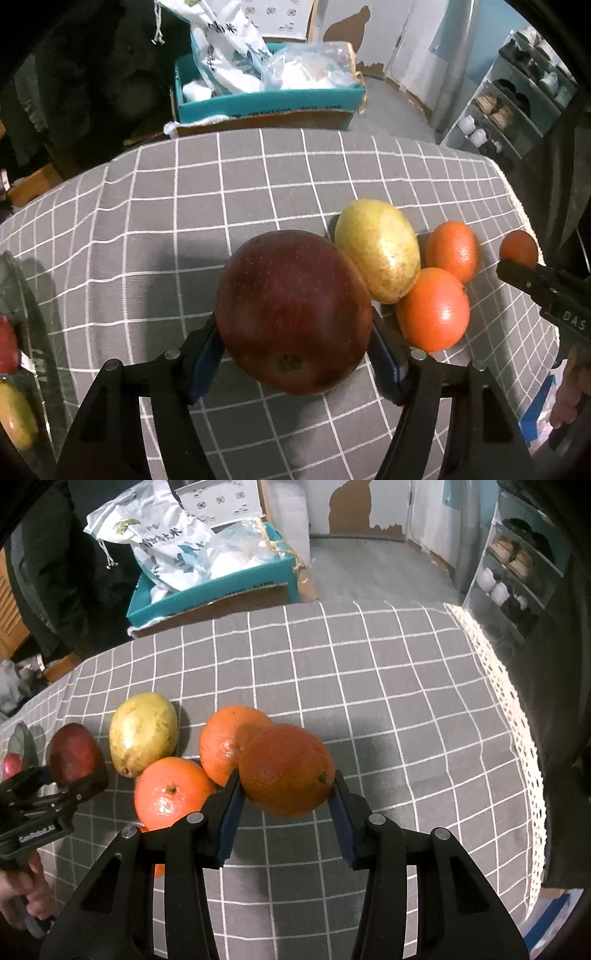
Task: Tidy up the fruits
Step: 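Close the left tool on the red apple while the right tool grips the orange and lifts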
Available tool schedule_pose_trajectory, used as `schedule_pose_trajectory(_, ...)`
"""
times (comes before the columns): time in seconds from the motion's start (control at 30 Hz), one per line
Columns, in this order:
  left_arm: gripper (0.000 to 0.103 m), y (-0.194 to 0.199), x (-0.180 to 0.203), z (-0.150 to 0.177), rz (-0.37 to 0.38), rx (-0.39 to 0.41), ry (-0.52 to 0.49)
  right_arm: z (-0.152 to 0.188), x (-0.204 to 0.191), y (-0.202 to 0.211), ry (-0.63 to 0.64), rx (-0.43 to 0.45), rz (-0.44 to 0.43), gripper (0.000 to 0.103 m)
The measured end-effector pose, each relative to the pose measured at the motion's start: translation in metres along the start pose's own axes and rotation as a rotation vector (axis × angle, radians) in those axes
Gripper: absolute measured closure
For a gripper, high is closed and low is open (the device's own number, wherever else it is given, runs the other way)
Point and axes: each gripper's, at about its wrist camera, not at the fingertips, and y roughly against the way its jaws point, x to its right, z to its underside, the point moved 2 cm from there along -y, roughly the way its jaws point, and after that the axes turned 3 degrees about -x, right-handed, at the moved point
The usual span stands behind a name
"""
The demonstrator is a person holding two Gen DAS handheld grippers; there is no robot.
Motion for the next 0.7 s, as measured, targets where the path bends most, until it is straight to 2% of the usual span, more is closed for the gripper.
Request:
schedule_pose_trajectory(0.33, 0.031, 0.047, 0.001, 0.0, -0.008, 0.081, -0.001, -0.006, -0.017, 0.032, 0.053, 0.073, 0.019, 0.059)
schedule_pose_trajectory(0.7, 0.031, 0.1, -0.003, 0.005, -0.034, 0.177, -0.002, -0.011, -0.033, 0.08, 0.079, 0.171, 0.002, 0.059)
